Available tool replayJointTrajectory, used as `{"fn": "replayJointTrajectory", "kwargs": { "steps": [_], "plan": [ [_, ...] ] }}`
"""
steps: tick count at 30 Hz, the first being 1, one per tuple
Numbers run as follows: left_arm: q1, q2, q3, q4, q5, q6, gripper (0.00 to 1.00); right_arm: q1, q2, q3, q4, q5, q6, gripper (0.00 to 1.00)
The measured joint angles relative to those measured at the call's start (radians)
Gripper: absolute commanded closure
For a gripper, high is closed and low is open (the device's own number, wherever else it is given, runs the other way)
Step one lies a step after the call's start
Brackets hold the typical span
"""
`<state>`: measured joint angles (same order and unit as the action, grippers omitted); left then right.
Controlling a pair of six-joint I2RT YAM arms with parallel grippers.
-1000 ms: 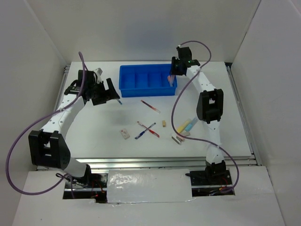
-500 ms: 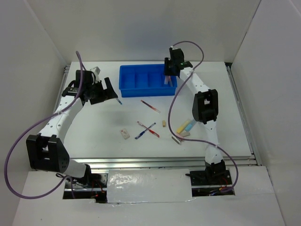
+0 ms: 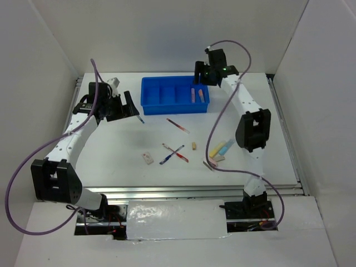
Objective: Sort the stationery into containers
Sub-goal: Place the pen in the storage box, then pick up the pen from the center of the board.
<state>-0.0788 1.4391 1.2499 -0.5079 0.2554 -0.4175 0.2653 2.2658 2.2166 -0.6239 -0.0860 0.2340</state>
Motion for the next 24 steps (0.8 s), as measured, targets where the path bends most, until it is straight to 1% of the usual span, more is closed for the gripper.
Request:
{"fn": "replayJointTrajectory", "kwargs": {
  "steps": [2, 3, 5, 6, 7, 9, 10, 11, 12, 13, 16, 17, 18, 21, 23, 24],
  "plan": [
    [0.000, -0.014, 0.000, 0.011, -0.005, 0.012, 0.01, -0.013, -0.153, -0.100, -0.018, -0.018, 0.005, 0.30],
    [0.000, -0.025, 0.000, 0.016, -0.011, 0.020, 0.01, -0.030, -0.267, -0.193, -0.019, -0.030, 0.014, 0.31],
    [0.000, -0.051, -0.005, 0.031, -0.025, 0.023, 0.01, -0.075, -0.460, -0.335, -0.026, -0.034, 0.041, 0.36],
    [0.000, -0.062, -0.007, 0.037, -0.032, 0.023, 0.01, -0.110, -0.554, -0.411, -0.029, -0.027, 0.062, 0.36],
    [0.000, -0.069, -0.009, 0.042, -0.038, 0.023, 0.01, -0.140, -0.620, -0.469, -0.044, -0.021, 0.083, 0.40],
    [0.000, -0.073, -0.009, 0.046, -0.045, 0.023, 0.01, -0.205, -0.700, -0.570, -0.074, -0.011, 0.103, 0.48],
    [0.000, -0.072, -0.009, 0.044, -0.047, 0.023, 0.01, -0.226, -0.714, -0.610, -0.090, -0.016, 0.085, 0.53],
    [-0.001, -0.071, -0.009, 0.041, -0.047, 0.025, 0.01, -0.239, -0.713, -0.645, -0.109, -0.034, 0.051, 0.52],
    [-0.001, -0.070, -0.009, 0.036, -0.043, 0.035, 0.01, -0.246, -0.698, -0.674, -0.138, -0.060, 0.003, 0.51],
    [-0.001, -0.070, -0.009, 0.033, -0.036, 0.052, 0.01, -0.247, -0.658, -0.695, -0.171, -0.084, -0.074, 0.44],
    [0.000, -0.070, -0.009, 0.025, 0.026, 0.133, 0.01, -0.250, -0.592, -0.767, -0.223, -0.121, -0.310, 0.40],
    [0.000, -0.071, -0.009, 0.019, 0.069, 0.180, 0.01, -0.250, -0.593, -0.797, -0.241, -0.126, -0.397, 0.40],
    [0.000, -0.073, -0.010, 0.016, 0.087, 0.195, 0.01, -0.251, -0.602, -0.818, -0.260, -0.127, -0.484, 0.40],
    [-0.001, -0.106, -0.040, 0.032, 0.185, 0.262, 0.01, -0.270, -0.644, -0.866, -0.279, -0.136, -0.780, 0.36],
    [-0.001, -0.135, -0.068, 0.049, 0.240, 0.285, 0.01, -0.291, -0.675, -0.890, -0.288, -0.142, -0.953, 0.34],
    [-0.002, -0.145, -0.078, 0.057, 0.264, 0.292, 0.01, -0.303, -0.689, -0.899, -0.295, -0.150, -1.038, 0.31]
  ]
}}
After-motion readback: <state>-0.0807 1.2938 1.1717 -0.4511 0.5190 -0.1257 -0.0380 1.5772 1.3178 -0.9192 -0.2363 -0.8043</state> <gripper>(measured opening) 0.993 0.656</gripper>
